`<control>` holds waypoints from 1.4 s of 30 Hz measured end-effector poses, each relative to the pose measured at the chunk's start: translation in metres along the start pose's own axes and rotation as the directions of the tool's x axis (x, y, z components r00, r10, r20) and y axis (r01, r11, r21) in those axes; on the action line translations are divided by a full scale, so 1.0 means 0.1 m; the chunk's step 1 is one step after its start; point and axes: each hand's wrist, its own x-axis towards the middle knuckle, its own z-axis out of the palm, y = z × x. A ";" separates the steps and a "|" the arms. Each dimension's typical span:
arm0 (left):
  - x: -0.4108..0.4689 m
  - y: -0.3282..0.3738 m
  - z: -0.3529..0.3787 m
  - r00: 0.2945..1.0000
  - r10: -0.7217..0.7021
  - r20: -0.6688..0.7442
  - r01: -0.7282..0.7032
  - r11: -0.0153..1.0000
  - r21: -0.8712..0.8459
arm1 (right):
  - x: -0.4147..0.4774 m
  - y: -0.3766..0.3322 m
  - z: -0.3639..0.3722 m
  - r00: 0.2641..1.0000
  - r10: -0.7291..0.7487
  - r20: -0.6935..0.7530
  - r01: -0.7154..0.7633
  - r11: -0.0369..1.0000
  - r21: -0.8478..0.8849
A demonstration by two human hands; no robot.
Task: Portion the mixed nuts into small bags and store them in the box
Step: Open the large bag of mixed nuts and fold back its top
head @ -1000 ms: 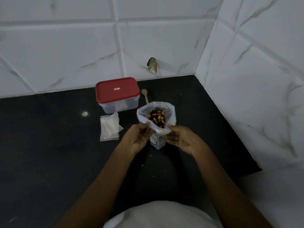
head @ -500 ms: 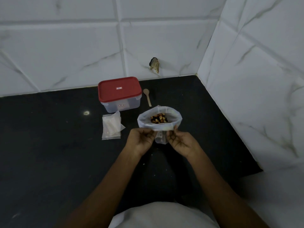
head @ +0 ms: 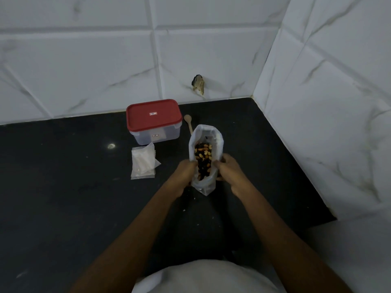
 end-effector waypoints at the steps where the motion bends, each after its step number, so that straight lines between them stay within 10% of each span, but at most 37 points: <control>1: -0.02 0.03 0.00 0.999 -0.004 0.036 0.005 1.000 -0.022 | -0.02 -0.04 -0.01 1.000 0.000 0.019 0.000 1.000 -0.004; 11: 0.38 0.26 -0.19 0.934 0.304 -0.187 -0.209 0.891 0.404 | 0.25 -0.25 -0.13 0.989 -0.131 -0.072 0.115 0.974 -0.195; 26: 0.58 0.57 -0.21 0.867 0.453 -0.208 -0.323 0.827 0.460 | 0.69 -0.50 -0.08 0.948 -0.307 -0.090 0.264 0.909 -0.322; 33: 0.57 0.72 -0.28 0.985 0.157 -0.072 -0.142 0.975 0.173 | 0.81 -0.67 -0.12 1.000 -0.015 -0.022 0.007 0.945 -0.326; 36: 0.52 0.72 -0.34 0.999 0.016 0.038 -0.012 0.994 -0.107 | 0.80 -0.55 -0.26 0.978 0.111 0.177 -0.124 0.990 0.064; 42: 0.54 0.72 -0.26 0.999 -0.018 0.028 0.019 0.998 -0.053 | 0.84 -0.48 -0.23 0.972 0.065 0.224 -0.080 0.995 0.057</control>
